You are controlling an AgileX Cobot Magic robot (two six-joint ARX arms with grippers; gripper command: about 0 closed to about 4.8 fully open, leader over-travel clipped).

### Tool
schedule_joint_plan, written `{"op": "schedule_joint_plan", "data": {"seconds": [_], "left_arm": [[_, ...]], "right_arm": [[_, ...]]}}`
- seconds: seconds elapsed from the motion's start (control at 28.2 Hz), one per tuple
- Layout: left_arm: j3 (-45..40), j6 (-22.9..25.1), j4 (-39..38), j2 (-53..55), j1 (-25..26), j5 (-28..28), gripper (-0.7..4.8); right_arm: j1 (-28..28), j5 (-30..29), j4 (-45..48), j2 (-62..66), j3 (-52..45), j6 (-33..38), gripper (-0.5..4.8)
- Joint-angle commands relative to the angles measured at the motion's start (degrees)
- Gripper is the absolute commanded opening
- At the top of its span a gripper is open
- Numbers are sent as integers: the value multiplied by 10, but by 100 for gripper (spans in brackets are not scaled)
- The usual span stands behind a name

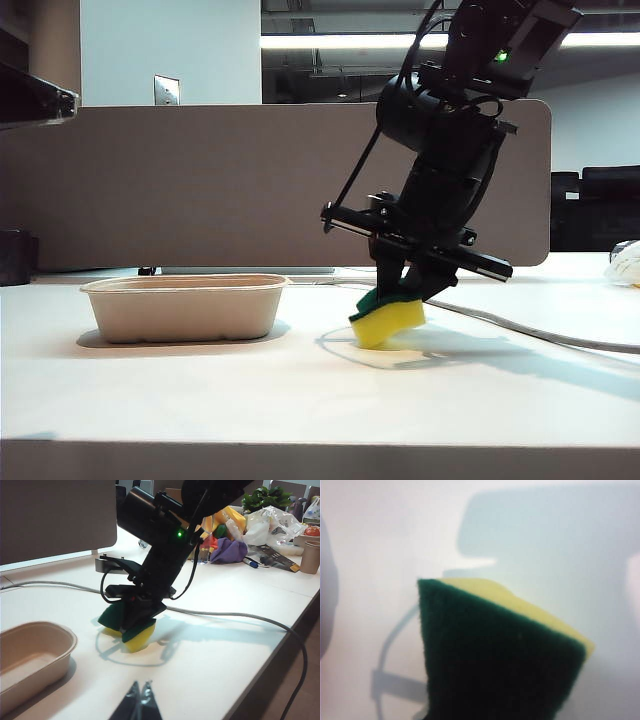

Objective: Pick up the cleaning sponge from the table and place it into the paper lunch box.

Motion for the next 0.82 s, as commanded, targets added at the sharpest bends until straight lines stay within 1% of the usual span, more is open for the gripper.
{"op": "schedule_joint_plan", "data": {"seconds": [0.04,0.11,0.14,0.21,0.28,0.36,0.5,0.6,0.64,0.67,0.71,0.75,0.78,0.82], "left_arm": [[1,0,7,0,1,0,-5],[1,0,7,0,20,5,-5],[1,0,7,0,48,12,-5],[1,0,7,0,106,13,-5],[1,0,7,0,155,13,-5],[1,0,7,0,179,13,-5],[1,0,7,0,232,14,-5],[1,0,7,0,257,13,-6],[1,0,7,0,258,13,-5],[1,0,7,0,257,13,-5],[1,0,7,0,257,13,-5],[1,0,7,0,257,13,-5],[1,0,7,0,257,13,-5],[1,0,7,0,257,13,-5]], "right_arm": [[10,1,1,-32,42,-18,-5],[25,-8,9,-45,92,-28,-5],[33,-9,-5,-43,124,-35,-5],[64,0,-29,-30,174,-76,-5],[86,2,-27,-8,210,-82,-5],[96,-19,-4,13,224,-76,-5],[103,-41,38,49,224,-62,-5],[108,-76,63,70,225,-50,-5],[110,-82,64,78,229,-50,20],[110,-81,64,79,229,-50,77],[110,-77,64,82,229,-50,191],[110,-77,64,83,229,-50,246],[110,-77,59,83,229,-50,266],[110,-77,56,83,229,-50,266]]}}
